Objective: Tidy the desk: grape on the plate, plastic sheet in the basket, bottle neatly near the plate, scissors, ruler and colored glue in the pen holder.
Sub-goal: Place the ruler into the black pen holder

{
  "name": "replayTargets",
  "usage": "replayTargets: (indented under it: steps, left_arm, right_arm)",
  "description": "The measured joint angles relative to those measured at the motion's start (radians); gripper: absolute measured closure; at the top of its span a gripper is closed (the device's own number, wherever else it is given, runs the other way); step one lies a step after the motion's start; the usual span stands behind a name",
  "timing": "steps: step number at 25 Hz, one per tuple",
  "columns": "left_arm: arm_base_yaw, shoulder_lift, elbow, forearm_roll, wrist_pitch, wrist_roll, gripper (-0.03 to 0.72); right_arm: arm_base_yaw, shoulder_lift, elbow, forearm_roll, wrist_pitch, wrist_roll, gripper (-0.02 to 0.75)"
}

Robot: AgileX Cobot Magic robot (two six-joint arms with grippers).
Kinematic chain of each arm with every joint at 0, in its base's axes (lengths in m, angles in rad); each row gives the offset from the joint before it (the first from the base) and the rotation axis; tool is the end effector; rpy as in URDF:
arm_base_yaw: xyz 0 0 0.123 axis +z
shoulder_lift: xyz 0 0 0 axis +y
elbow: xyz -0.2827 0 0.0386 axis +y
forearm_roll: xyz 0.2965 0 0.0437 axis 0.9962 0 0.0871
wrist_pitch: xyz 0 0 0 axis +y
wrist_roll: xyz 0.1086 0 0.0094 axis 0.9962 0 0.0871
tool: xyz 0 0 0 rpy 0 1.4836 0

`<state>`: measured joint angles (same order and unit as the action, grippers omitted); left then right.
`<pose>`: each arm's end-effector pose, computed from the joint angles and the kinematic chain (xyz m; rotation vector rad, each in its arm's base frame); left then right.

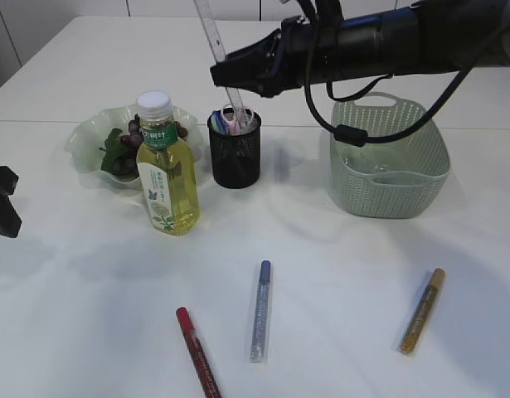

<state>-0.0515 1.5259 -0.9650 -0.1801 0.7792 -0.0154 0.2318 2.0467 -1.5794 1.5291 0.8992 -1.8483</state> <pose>0.3336 -0.0309 0.1840 -0.1015 2.8195 -0.2228 0.4766 0.2002 0.2336 -1.0615 1.5951 0.8150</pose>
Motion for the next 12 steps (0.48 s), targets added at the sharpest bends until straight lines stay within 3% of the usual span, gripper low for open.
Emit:
replayTargets:
  steps: [3, 5, 12]
  left_arm:
    - [0.0, 0.0, 0.0, -0.01, 0.022, 0.001, 0.265]
    - [0.0, 0.0, 0.0, -0.012, 0.03, 0.001, 0.265]
    - [0.0, 0.0, 0.0, -0.015, 0.049, 0.001, 0.274]
  right_arm:
    - [-0.004, 0.0, -0.003, 0.17, -0.036, -0.158, 0.447]
    - [-0.007, 0.002, -0.015, 0.217, -0.064, -0.223, 0.447]
    - [-0.017, 0.111, -0.127, 0.242, -0.095, -0.263, 0.447]
